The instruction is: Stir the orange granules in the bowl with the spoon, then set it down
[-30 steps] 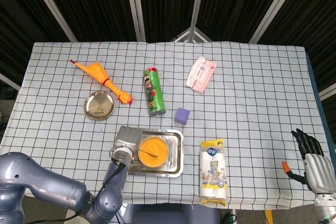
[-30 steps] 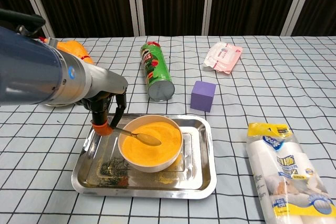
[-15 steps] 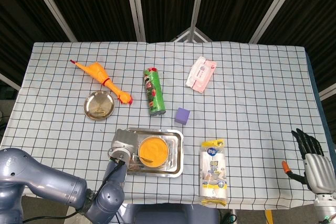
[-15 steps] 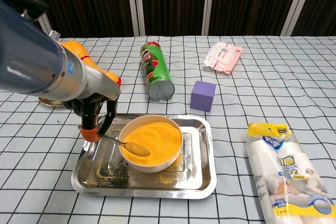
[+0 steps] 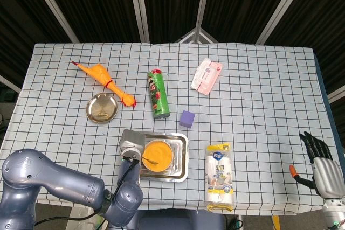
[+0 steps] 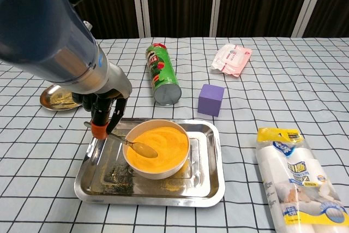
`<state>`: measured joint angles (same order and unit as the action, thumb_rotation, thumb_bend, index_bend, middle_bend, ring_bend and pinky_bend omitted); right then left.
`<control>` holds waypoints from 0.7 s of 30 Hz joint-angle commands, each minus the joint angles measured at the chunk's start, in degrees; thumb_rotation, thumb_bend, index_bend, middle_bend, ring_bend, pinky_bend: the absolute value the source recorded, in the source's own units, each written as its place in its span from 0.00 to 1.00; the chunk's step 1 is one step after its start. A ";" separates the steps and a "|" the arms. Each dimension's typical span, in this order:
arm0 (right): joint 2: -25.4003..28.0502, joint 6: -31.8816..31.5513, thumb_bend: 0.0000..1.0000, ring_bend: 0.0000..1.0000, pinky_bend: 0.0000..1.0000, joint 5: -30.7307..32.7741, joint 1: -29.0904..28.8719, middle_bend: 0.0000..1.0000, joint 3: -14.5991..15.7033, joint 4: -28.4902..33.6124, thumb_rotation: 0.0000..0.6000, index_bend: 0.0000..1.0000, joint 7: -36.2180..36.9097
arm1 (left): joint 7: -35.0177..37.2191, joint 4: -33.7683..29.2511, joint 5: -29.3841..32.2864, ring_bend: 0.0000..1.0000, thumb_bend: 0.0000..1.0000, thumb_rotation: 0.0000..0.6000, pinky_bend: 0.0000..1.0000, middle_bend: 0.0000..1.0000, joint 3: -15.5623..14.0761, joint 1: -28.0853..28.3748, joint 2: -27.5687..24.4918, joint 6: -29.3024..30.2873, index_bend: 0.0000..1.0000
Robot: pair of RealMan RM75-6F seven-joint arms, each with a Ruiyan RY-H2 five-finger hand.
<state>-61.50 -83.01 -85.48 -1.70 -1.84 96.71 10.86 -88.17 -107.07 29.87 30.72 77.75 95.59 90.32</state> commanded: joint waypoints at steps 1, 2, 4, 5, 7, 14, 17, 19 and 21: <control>0.01 0.03 0.40 0.00 0.00 0.03 -0.01 0.00 -0.01 0.01 1.00 0.00 0.07 | -1.46 1.16 1.21 1.00 0.95 1.00 0.97 1.00 0.39 0.78 0.63 0.72 0.80; 0.02 0.03 0.40 0.00 0.00 0.04 -0.01 0.00 -0.02 0.00 1.00 0.00 0.13 | -2.08 1.48 1.53 1.00 0.95 1.00 0.97 1.00 0.33 0.98 0.86 0.84 0.80; 0.04 0.00 0.40 0.00 0.00 0.00 0.00 0.00 0.00 0.01 1.00 0.00 0.19 | -2.88 1.91 1.91 1.00 0.95 1.00 0.97 1.00 0.38 1.24 1.33 0.92 0.80; 0.05 0.02 0.40 0.00 0.00 -0.01 -0.01 0.00 0.00 0.04 1.00 0.00 0.22 | -3.04 2.03 1.91 1.00 0.95 1.00 0.97 1.00 0.41 1.31 1.49 0.93 0.80; 0.07 0.08 0.40 0.00 0.00 0.00 -0.04 0.00 0.00 0.08 1.00 0.00 0.26 | -3.51 2.23 1.66 1.00 0.95 1.00 0.97 1.00 0.33 1.57 1.91 0.91 0.80; 0.21 0.23 0.40 0.00 0.00 0.10 -0.08 0.00 0.00 0.20 1.00 0.00 0.51 | -5.35 3.45 0.81 1.00 0.95 1.00 0.97 1.00 0.40 3.23 3.81 2.25 0.80; 0.19 0.05 0.40 0.00 0.00 0.01 -0.04 0.00 -0.03 0.19 1.00 0.00 0.59 | -5.96 4.12 0.27 1.00 0.95 1.00 0.97 1.00 0.41 3.86 4.53 2.96 0.80; 0.21 0.00 0.40 0.00 0.00 -0.01 -0.03 0.00 -0.04 0.16 1.00 0.00 0.64 | -6.24 4.72 0.13 1.00 0.95 1.00 0.97 1.00 0.70 4.18 5.09 3.33 0.80; 0.24 0.06 0.40 0.00 0.00 0.02 -0.03 0.00 -0.03 0.22 1.00 0.00 0.81 | -6.56 5.46 -0.36 1.00 0.95 1.00 0.97 1.00 0.68 4.52 5.67 3.63 0.80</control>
<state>-61.27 -82.97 -85.47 -1.72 -1.87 96.91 11.64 -94.53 -101.96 29.78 31.36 82.06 100.95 93.74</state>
